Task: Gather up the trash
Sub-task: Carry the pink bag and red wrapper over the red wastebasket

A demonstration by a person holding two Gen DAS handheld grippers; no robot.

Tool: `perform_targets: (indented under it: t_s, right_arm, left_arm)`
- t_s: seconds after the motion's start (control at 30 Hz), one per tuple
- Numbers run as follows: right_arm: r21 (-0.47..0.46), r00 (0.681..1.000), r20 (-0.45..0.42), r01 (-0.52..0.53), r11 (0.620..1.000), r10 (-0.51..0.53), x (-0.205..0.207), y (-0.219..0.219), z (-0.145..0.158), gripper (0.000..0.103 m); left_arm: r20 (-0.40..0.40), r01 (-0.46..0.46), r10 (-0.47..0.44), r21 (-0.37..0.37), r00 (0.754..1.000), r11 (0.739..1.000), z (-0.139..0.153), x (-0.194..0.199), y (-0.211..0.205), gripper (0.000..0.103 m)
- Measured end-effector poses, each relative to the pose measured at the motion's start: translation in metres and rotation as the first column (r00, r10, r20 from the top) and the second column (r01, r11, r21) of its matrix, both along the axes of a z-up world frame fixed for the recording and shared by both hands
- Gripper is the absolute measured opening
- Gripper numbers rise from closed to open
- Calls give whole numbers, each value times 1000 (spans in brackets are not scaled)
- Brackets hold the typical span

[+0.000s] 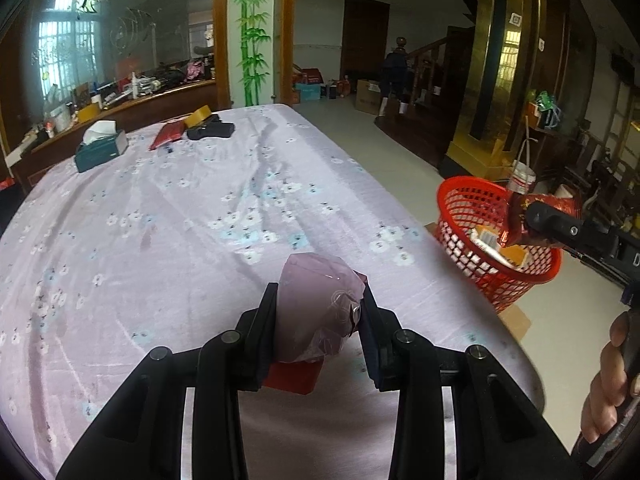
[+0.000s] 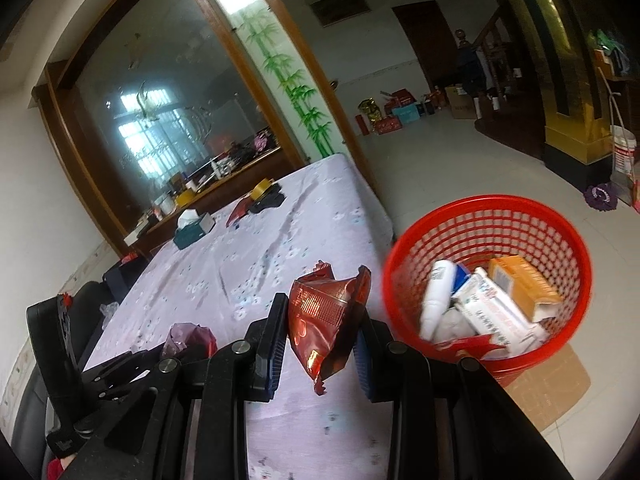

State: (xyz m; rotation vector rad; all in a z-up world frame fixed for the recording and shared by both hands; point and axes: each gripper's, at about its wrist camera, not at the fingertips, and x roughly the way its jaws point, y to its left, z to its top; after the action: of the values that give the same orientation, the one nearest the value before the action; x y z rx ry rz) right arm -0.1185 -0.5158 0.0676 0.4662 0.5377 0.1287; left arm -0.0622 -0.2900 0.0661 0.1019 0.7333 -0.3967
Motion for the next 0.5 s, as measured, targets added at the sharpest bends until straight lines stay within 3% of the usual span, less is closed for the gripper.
perform_targets:
  t_s: [0.5]
  right_arm:
    - [16,989,19,150,989,-150,-29,-67,8,33]
  left_arm:
    - [-5,141,-142,-54,990,988,34,6,-52,35]
